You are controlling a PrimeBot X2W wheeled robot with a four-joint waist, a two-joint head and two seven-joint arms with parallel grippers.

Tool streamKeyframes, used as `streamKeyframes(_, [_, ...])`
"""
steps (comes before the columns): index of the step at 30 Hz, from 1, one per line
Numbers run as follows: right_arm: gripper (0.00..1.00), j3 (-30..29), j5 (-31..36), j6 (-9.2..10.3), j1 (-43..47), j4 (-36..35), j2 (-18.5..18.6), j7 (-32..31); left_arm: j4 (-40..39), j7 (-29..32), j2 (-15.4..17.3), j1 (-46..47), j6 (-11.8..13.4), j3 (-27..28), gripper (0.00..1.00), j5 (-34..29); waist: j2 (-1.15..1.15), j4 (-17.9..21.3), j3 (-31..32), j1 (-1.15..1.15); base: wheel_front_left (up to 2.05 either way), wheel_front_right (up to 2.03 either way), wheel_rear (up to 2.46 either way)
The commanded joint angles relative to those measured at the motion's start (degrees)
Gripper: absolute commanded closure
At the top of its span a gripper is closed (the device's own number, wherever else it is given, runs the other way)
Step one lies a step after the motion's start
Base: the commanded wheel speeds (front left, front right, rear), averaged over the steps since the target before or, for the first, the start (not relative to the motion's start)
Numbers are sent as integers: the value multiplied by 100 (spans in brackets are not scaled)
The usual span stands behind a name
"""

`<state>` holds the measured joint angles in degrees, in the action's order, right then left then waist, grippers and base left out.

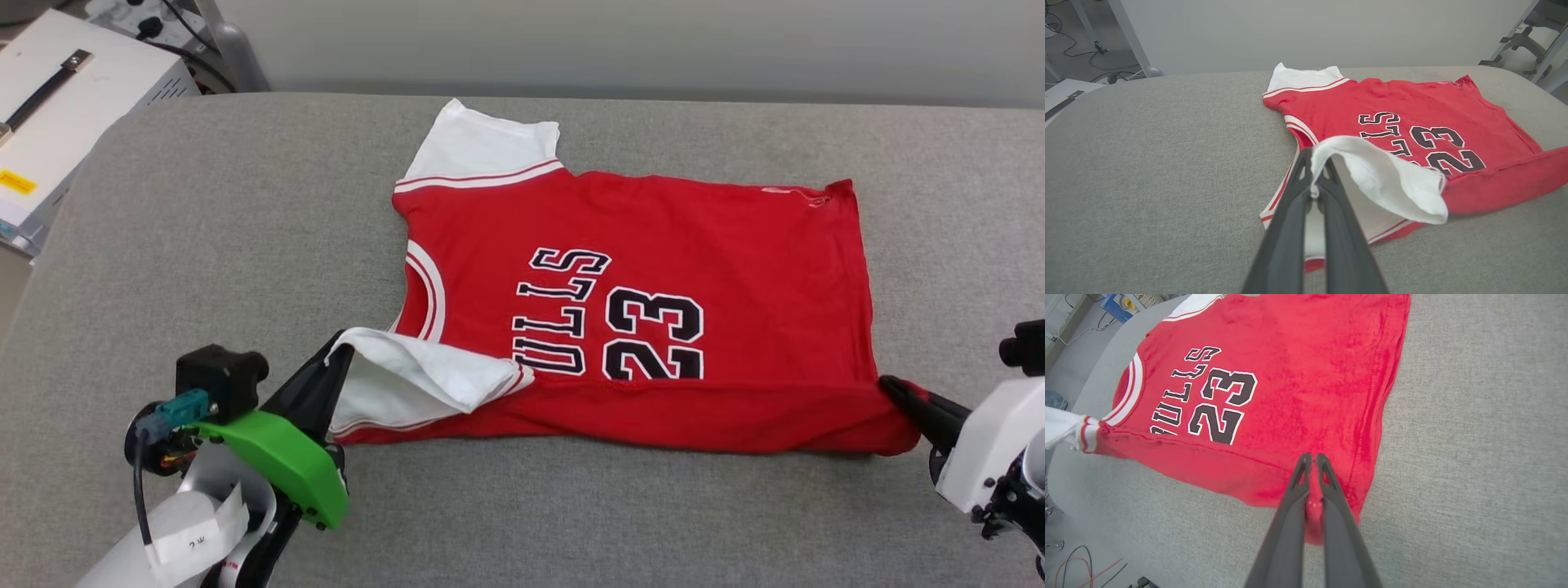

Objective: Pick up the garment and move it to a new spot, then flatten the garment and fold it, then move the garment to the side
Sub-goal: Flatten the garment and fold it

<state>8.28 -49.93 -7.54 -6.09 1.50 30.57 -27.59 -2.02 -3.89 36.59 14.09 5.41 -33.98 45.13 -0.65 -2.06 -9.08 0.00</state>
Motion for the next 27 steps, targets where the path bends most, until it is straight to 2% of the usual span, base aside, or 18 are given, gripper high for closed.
streamKeyframes(1, [100, -26, 127, 5, -197, 67, -51, -41, 133, -39, -62, 211, -60, 4, 100, -22, 65, 43, -274, 0, 0, 0, 0])
streamKeyframes(8, [100, -47, 548, 5, -779, 490, -275, -130, 1013, -54, -285, 899, -265, -31, 100, -125, 65, 72, -621, 0, 0, 0, 0])
streamKeyframes(16, [100, 57, 727, 5, -1138, 888, -440, -69, 1868, -95, -537, 1407, -477, -207, 100, -279, 65, 95, -801, 0, 0, 0, 0])
streamKeyframes(17, [100, 53, 753, 5, -1176, 937, -450, -47, 1965, -86, -576, 1443, -497, -231, 86, -281, 65, 99, -810, 0, 0, 0, 0])
streamKeyframes(18, [74, 42, 809, 5, -1231, 985, -459, 27, 2079, -94, -622, 1493, -510, -255, 0, -297, 65, 101, -816, 0, 0, 0, 0])
streamKeyframes(19, [0, 40, 815, 5, -1260, 1034, -484, 57, 2176, -98, -659, 1528, -503, -275, 0, -316, 65, 103, -812, 0, 0, 0, 0])
streamKeyframes(27, [0, 143, 1001, 5, -1279, 1108, -504, 563, 2877, -347, -981, 1546, -371, -202, 0, -202, 65, 86, -546, 0, 0, 0, 0])
